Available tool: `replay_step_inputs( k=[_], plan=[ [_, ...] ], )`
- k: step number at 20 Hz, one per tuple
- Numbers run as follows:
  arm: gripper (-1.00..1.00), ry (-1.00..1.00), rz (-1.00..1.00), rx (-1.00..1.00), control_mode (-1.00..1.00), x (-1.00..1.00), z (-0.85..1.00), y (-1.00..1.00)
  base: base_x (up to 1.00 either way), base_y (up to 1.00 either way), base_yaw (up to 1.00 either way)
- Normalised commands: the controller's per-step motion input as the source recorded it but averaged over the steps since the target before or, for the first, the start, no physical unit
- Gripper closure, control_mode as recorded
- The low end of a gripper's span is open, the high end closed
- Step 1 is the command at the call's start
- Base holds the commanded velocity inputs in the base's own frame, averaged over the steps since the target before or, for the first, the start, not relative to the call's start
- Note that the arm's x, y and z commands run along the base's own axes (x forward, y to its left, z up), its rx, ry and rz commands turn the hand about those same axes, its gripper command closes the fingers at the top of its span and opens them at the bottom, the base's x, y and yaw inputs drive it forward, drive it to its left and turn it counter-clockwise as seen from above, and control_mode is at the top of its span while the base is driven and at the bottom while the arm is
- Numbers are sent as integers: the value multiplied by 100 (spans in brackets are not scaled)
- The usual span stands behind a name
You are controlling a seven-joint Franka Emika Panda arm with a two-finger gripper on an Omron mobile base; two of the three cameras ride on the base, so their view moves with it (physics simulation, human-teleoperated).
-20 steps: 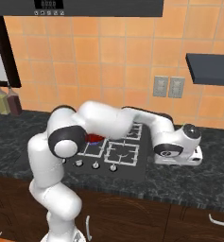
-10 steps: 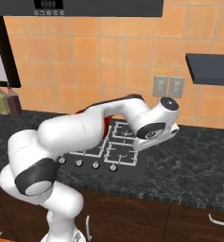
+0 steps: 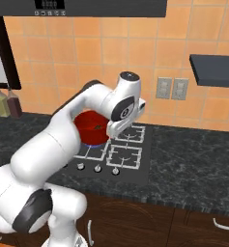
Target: Put the cucumber and eggplant in the pot. Retrieve the spatula and lightly stir the vegetables in the pot.
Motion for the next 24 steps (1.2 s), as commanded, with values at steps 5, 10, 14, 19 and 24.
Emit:
replay_step_inputs(
  k=[5, 10, 14, 19, 24],
  plan=[
    [100, 11, 12, -20, -100, 51, 3, 100, 0, 0, 0],
    [100, 15, 4, -18, -100, 58, 0, 68, 0, 0, 0],
    [100, 30, 4, -13, -100, 73, 0, 29, 0, 0, 0],
    [100, 27, 4, -16, -100, 59, -1, 28, 0, 0, 0],
    [100, 7, 2, -17, -100, 14, -10, 25, 0, 0, 0]
  ],
)
